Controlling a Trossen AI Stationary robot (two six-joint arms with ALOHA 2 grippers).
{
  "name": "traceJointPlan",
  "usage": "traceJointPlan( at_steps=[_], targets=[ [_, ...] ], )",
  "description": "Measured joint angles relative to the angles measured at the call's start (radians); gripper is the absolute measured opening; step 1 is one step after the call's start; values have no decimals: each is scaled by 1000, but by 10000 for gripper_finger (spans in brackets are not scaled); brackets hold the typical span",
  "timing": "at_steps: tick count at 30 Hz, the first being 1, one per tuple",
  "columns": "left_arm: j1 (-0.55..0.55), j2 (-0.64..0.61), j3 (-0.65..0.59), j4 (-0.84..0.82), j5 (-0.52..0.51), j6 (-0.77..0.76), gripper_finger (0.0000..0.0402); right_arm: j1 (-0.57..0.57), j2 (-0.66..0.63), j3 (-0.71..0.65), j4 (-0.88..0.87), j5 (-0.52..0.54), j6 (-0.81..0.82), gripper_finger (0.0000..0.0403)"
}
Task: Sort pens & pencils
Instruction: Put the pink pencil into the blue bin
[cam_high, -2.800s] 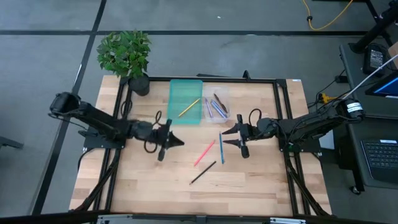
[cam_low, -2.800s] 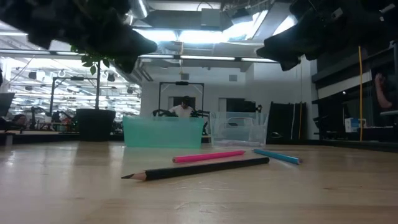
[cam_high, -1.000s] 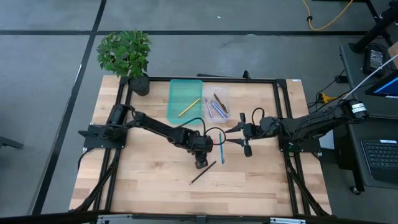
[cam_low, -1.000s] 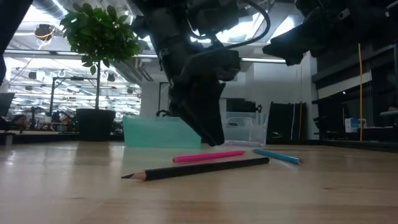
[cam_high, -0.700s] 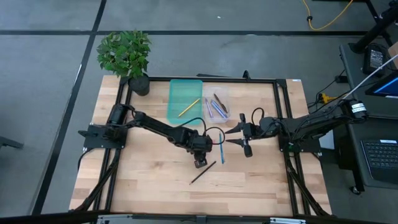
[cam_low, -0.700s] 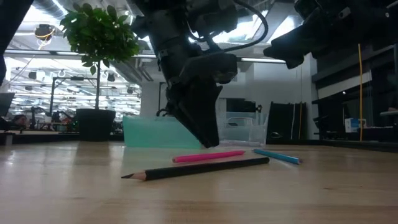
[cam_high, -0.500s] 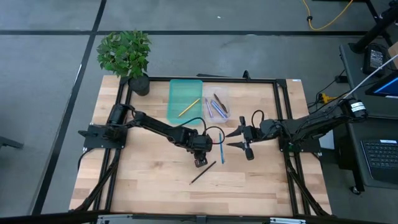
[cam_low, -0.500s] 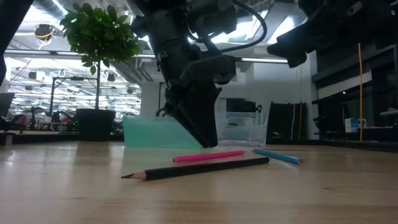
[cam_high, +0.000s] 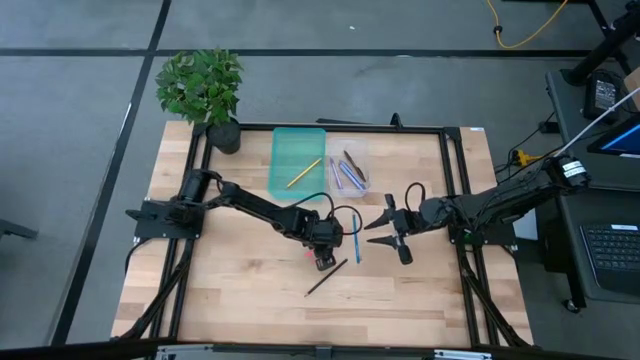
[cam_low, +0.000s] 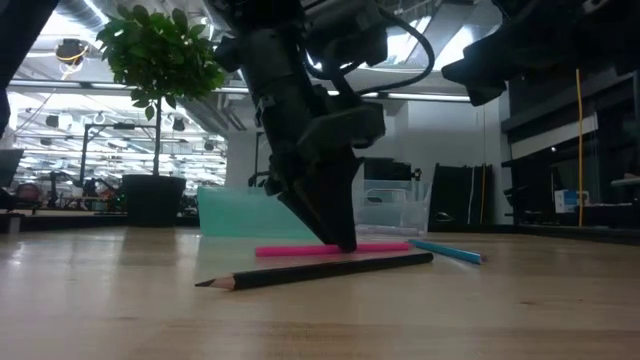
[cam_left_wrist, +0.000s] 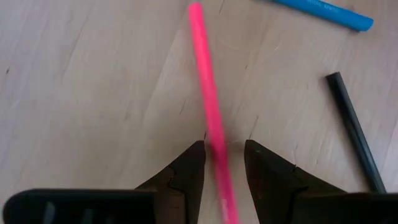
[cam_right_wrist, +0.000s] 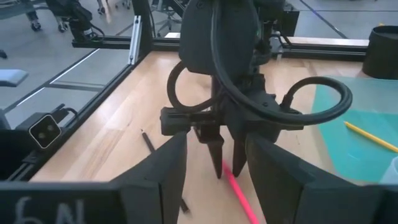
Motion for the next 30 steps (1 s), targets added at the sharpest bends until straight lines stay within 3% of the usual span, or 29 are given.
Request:
traceJointPlan(
  at_steps=[19,30],
  targets=[
    [-2,17,3,-92,30,37,84,6,0,0,-4,10,23,167],
    [-6,17,3,-103,48,109,15,6,0,0,-5,10,23,167]
  ],
)
